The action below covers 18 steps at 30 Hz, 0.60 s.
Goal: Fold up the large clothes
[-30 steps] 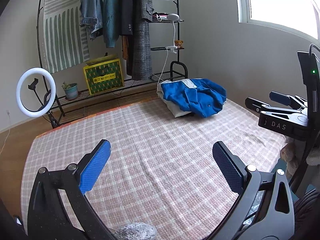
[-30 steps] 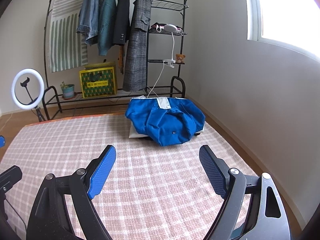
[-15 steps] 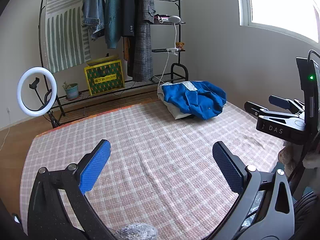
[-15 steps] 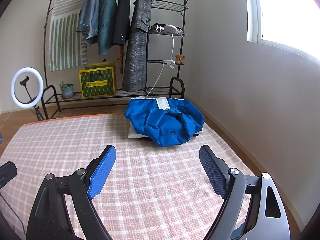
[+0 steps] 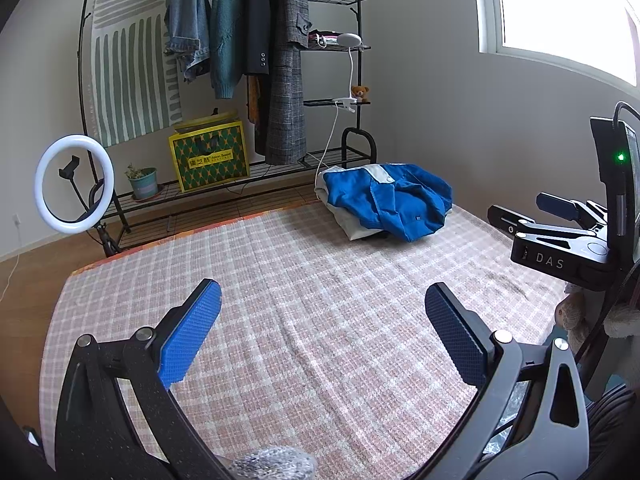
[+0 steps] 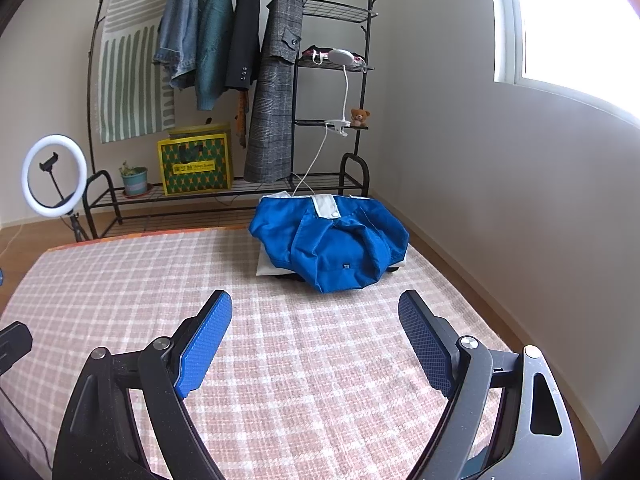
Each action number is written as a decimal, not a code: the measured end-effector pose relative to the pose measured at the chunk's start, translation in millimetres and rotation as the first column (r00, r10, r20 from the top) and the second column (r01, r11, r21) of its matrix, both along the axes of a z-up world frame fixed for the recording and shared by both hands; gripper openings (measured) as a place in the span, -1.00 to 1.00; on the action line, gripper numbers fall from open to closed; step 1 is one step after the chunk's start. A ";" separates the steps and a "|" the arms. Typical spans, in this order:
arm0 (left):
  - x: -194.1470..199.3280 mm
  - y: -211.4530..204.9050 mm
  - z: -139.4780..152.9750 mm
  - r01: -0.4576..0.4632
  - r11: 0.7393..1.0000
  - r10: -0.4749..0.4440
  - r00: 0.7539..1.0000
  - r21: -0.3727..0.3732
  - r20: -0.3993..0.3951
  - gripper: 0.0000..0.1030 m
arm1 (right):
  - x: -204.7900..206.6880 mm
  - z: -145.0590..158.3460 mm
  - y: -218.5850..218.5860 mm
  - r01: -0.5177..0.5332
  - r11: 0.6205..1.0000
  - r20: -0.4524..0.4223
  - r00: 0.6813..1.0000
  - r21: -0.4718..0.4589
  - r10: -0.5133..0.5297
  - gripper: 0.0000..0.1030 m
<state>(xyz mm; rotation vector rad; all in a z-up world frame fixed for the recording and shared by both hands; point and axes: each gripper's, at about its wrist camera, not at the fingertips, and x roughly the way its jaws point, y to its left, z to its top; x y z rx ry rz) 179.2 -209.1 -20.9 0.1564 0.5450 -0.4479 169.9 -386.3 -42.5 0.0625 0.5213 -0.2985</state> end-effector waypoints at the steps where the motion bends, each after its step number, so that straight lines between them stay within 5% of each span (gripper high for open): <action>1: 0.1 0.0 0.0 0.000 1.000 0.000 1.000 0.000 0.000 1.00 | 0.3 -0.1 -0.3 0.001 1.000 -0.001 1.000 0.001 -0.001 0.66; 18: -1.0 -1.6 -0.3 -0.003 1.000 0.003 1.000 -0.003 -0.001 1.00 | -0.5 -0.7 0.2 0.006 1.000 -0.002 1.000 0.006 -0.006 0.66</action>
